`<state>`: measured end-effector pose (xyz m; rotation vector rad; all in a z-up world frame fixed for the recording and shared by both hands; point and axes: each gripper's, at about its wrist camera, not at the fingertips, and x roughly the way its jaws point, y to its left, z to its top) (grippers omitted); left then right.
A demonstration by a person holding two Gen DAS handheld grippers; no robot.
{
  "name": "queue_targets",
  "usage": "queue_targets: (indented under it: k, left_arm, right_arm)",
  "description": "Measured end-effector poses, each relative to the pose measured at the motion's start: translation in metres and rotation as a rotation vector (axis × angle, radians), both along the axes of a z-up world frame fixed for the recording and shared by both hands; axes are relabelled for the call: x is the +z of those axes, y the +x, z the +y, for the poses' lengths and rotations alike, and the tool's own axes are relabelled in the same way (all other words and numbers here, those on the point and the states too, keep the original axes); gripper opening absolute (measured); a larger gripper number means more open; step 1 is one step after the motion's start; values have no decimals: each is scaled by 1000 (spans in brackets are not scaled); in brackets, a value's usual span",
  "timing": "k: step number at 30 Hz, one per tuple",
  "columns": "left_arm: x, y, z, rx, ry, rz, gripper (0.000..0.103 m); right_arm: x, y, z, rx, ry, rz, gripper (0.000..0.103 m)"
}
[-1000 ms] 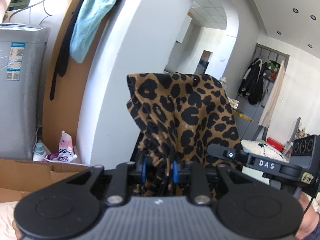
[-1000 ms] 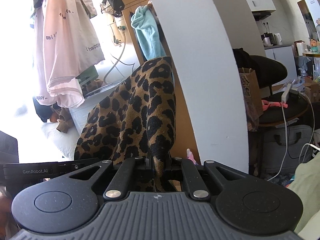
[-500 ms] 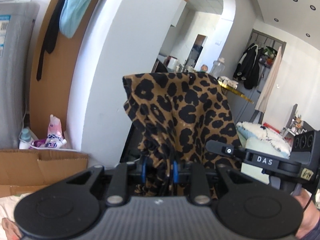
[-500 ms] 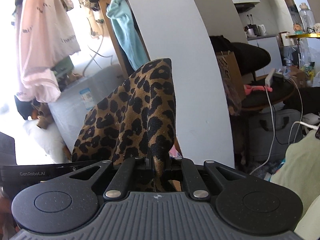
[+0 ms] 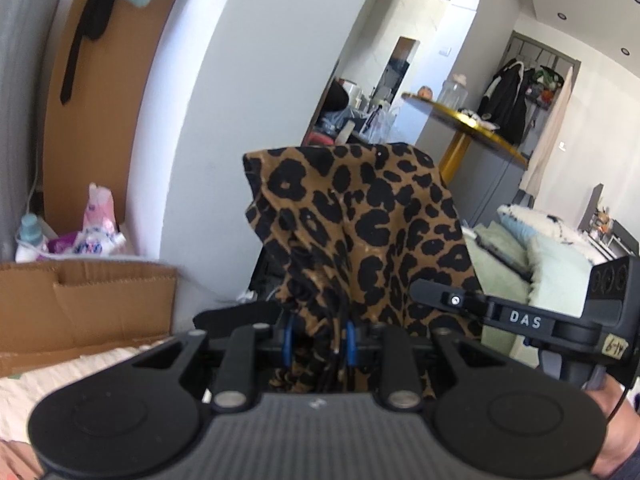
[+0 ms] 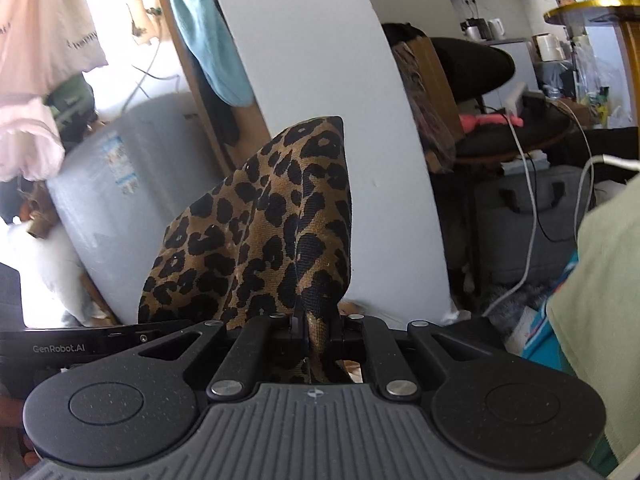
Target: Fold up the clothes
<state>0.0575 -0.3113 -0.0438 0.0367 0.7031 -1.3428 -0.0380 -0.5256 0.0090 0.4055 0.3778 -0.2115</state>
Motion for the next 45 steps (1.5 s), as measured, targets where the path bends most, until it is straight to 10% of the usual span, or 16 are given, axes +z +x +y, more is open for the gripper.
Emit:
queue_targets:
  k: [18,45]
  left_arm:
    - [-163,54,-64,-39,109,134,25]
    - [-292,133,-190,-24,158,390,25]
  right_arm:
    - [-171,61,-29,-75,-47,143,6]
    - [-274,179,-141,-138,-68,302,6]
